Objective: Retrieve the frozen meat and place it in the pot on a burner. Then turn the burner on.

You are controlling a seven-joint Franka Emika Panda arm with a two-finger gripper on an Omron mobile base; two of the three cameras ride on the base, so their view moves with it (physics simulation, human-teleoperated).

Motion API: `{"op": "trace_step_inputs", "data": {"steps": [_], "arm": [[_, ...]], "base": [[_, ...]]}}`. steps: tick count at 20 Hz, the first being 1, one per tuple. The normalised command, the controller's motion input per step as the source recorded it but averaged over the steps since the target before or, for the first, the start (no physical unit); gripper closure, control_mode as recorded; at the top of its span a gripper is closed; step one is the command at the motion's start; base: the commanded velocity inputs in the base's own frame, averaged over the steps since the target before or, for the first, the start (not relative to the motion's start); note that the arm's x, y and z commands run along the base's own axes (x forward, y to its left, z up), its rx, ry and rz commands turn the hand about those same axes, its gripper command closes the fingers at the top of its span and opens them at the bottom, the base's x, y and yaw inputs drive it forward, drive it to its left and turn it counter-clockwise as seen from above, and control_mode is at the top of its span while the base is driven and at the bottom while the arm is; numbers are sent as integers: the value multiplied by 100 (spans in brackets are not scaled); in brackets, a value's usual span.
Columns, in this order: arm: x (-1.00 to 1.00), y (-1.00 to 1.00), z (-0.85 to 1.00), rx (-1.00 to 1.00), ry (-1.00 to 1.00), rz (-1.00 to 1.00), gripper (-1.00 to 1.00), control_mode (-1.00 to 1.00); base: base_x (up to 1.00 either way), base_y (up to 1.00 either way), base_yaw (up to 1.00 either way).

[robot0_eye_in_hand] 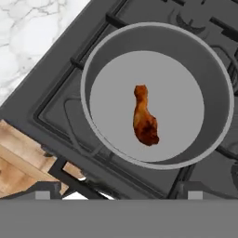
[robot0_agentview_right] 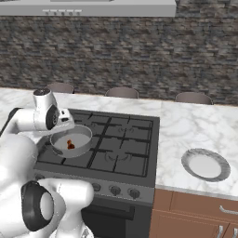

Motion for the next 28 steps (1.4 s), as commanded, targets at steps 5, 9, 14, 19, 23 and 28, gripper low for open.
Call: {"op": "trace_step_inputs", "data": {"steps": [5, 9, 14, 19, 23, 28], "arm": [[-100, 0, 6, 0, -25, -7, -100, -100], [-87, 0, 5, 0, -18, -7, -100, -100], [-77, 5, 40, -3, -20, 0, -100, -100], [-80, 25, 39, -6, -21, 1, -100, -100], [-53, 46, 17, -6, -12, 0, -100, -100], [-13, 33, -3, -8, 0, 4, -100, -100]], "base": [[0, 0, 0], [0, 0, 0], [0, 0, 0], [0, 0, 0], [0, 0, 0], [0, 0, 0]]}}
